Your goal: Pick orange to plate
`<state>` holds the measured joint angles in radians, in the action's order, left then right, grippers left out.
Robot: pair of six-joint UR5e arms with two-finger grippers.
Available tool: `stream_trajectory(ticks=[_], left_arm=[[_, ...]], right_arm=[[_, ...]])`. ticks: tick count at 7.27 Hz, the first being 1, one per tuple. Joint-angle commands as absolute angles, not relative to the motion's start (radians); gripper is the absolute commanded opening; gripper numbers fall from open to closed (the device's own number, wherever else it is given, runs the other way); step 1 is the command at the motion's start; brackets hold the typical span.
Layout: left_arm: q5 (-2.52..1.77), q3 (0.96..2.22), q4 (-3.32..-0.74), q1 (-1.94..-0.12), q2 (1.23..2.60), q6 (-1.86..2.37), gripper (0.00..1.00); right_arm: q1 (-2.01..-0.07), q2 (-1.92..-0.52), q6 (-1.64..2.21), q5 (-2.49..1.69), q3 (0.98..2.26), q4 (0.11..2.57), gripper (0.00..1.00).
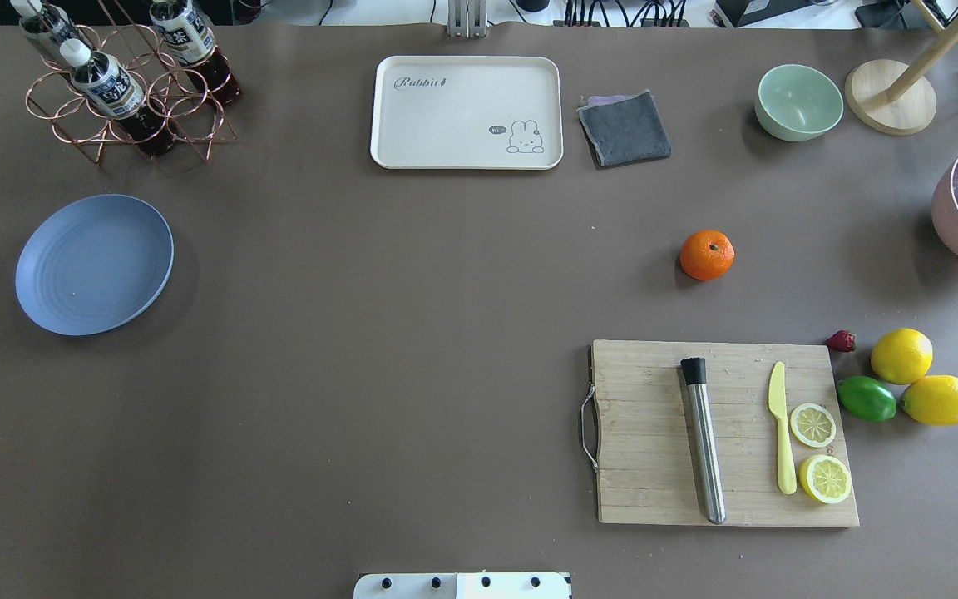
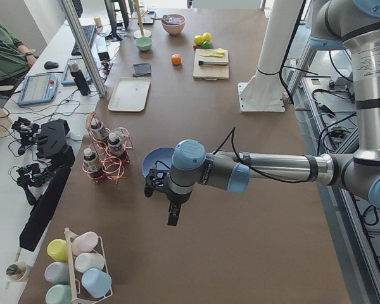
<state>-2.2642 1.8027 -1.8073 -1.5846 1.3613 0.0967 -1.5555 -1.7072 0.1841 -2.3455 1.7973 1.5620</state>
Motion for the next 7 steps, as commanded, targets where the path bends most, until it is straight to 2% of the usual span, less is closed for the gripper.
stream_trajectory(ticks=[1,7], left_arm=[[-2.264,1.795,-1.807,-1.585,1.362,0.097,0.98],[-2.266,1.786,-1.81,-1.586,1.359,0.095,0.98]], right_arm=[[-1.555,-1.704,0.186,-2.345,1.804,1.562,1.0],[-1.555,-1.698,0.186,-2.358,1.805,1.562,1.0]])
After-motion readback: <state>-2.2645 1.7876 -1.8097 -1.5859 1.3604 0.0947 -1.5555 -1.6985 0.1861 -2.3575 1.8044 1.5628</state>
